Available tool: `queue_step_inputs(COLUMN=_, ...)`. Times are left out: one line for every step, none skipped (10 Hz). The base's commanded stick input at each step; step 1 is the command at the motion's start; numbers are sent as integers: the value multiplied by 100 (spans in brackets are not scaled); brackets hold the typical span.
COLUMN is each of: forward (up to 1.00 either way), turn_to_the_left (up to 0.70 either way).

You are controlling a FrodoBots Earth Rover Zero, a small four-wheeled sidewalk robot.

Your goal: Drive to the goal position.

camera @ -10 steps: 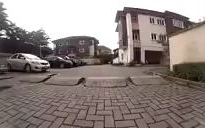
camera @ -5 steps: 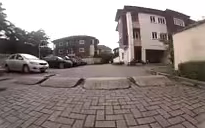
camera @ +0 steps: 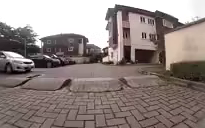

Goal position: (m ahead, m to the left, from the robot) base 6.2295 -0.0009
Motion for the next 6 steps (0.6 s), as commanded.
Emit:
queue_step_inputs(forward=50, turn_to_the_left=0)
queue_step_inputs(forward=50, turn_to_the_left=0)
queue_step_inputs(forward=50, turn_to_the_left=0)
queue_step_inputs(forward=50, turn_to_the_left=0)
queue_step_inputs(forward=50, turn_to_the_left=0)
queue_step_inputs(forward=50, turn_to_the_left=0)
